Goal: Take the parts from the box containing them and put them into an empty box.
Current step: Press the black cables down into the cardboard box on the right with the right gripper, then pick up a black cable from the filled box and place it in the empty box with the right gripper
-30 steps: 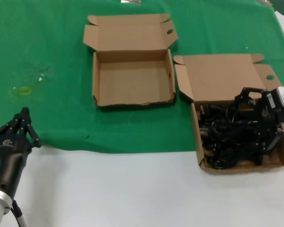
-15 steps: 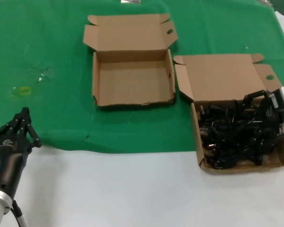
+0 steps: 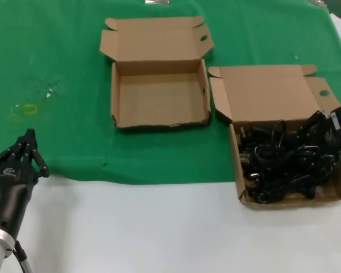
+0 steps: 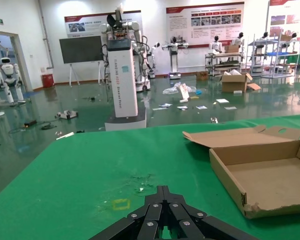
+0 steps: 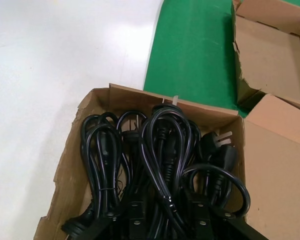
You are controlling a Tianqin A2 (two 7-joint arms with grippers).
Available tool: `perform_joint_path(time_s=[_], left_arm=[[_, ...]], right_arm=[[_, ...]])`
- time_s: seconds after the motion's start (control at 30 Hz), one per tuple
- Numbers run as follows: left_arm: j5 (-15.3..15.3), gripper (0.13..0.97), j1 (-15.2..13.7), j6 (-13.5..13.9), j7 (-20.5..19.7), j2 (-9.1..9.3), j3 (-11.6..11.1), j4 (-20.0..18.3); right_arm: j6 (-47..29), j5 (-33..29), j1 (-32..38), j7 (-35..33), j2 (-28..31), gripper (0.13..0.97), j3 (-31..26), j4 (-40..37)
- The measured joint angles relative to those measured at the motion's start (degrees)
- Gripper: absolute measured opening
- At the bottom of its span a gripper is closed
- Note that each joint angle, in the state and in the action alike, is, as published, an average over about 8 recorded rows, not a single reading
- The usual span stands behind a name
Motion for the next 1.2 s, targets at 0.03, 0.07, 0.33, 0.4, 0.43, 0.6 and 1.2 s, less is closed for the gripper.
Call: perform_joint_path(time_s=[0.03, 0.07, 0.33, 0.4, 0.43, 0.6, 1.2], left_arm=[[0.0, 0.144, 0.0, 0.0, 0.0, 0.0, 0.0, 0.0], [0.0, 0.144, 0.0, 0.0, 0.0, 0.0, 0.0, 0.0], [0.0, 0.144, 0.0, 0.0, 0.0, 0.0, 0.0, 0.0], [0.0, 0.144, 0.0, 0.0, 0.0, 0.0, 0.0, 0.0], [0.0, 0.144, 0.0, 0.0, 0.0, 0.0, 0.0, 0.0], [0.0, 0.144, 0.0, 0.0, 0.0, 0.0, 0.0, 0.0], [0.0, 0.144, 0.0, 0.0, 0.0, 0.0, 0.0, 0.0]], right_arm=[[-0.04, -0.01, -0.12, 0.15, 0.13, 0.356, 0.03, 0.24], [-0.08, -0.01, -0.24, 0.32, 0.25, 0.335, 0.06, 0.49], [-0.97, 0.28, -1.39, 3.26, 1.85, 0.274, 0.53, 4.89], [-1.45, 0.52, -1.6, 4.71, 2.43, 0.255, 0.77, 6.85], [-1.73, 0.67, -1.68, 5.54, 2.74, 0.246, 0.91, 7.93], [-3.28, 1.6, -1.91, 10.24, 4.3, 0.216, 1.73, 13.78], [-5.68, 4.13, -1.82, 18.47, 6.02, 0.214, 3.31, 23.22]])
